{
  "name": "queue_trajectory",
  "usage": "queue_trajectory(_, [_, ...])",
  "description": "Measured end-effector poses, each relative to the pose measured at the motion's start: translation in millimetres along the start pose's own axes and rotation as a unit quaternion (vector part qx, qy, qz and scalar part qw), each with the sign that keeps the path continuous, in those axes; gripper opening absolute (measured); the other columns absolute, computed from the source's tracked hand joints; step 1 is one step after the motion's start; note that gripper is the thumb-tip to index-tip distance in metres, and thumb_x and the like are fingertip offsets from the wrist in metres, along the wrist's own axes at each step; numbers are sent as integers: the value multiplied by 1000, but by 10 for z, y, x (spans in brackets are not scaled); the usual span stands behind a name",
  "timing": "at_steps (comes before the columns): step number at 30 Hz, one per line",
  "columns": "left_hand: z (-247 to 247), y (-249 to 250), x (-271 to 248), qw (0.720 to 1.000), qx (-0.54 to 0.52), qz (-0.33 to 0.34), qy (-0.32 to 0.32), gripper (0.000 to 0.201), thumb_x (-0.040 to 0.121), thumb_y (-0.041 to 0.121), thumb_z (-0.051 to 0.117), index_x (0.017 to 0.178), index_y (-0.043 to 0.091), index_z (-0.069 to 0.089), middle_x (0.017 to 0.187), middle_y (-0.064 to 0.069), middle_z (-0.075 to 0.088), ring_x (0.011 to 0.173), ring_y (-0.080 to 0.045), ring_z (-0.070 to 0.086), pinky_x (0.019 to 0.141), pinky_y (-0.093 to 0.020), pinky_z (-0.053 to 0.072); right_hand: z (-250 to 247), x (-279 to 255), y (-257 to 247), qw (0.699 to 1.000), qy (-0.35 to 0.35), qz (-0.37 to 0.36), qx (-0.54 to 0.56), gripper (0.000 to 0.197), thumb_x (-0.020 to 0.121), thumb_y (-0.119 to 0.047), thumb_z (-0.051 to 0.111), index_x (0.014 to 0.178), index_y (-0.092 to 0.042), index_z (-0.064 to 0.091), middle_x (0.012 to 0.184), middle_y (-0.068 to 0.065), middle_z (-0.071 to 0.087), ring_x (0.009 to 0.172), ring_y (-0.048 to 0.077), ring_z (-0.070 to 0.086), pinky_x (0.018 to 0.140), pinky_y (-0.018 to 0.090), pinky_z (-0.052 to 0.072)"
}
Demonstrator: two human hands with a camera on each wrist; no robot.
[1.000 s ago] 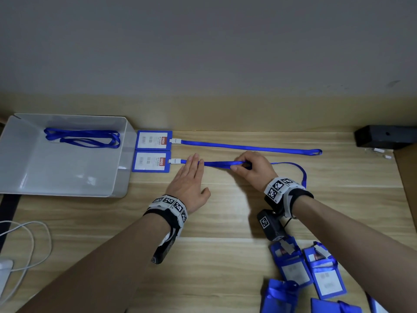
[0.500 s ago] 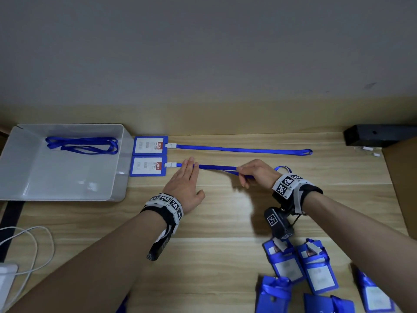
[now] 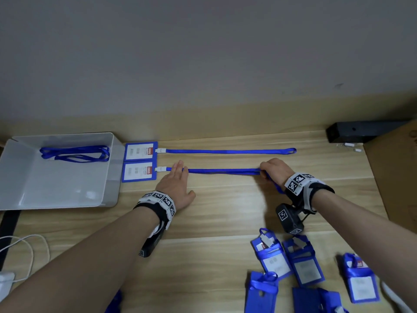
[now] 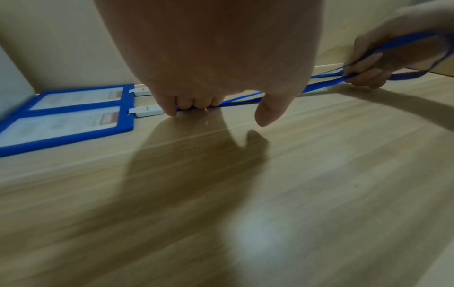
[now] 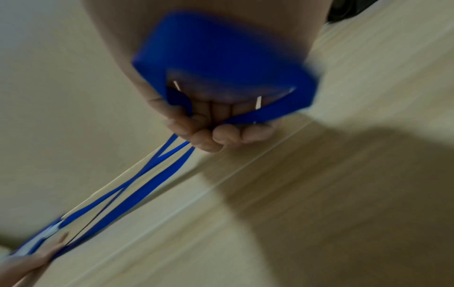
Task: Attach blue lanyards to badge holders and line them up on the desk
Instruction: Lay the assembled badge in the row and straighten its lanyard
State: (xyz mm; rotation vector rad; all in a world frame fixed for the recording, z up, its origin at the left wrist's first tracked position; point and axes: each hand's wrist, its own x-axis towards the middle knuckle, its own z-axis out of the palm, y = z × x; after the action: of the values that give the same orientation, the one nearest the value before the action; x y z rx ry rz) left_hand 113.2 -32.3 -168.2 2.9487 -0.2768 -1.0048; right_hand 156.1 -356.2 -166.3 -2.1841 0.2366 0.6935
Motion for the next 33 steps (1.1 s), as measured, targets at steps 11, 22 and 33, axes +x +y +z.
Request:
queue_trajectory(11, [-12,92,33,999,26,-30,-20,90,90,53,41,156,7,-1,162,-13,-16,151,-26,-8,122,-42,15,-424,-160,404,989,50,-28,-134,27,90,-26,51,70,-17,66,80,5,67,79,27,62,78,45,52])
queue_trajectory(22, [-30,123,72,998,34,-43,-37,93,89,55,44,156,7,-1,162,-13,-16,151,-27,-7,122,-43,16,-686,-258,701,980,97,9,-176,21,93,-20,48,90,-15,68,104,9,64,94,29,57,78,37,47])
queue_trajectory(33, [-68,120,82,997,30,-43,-53,93,90,55,45,156,8,-2,162,-12,-17,151,-26,-7,120,-43,18,-707,-188,831,966,190,77,159,21,87,-8,71,69,-18,71,60,-3,64,61,16,56,60,28,49])
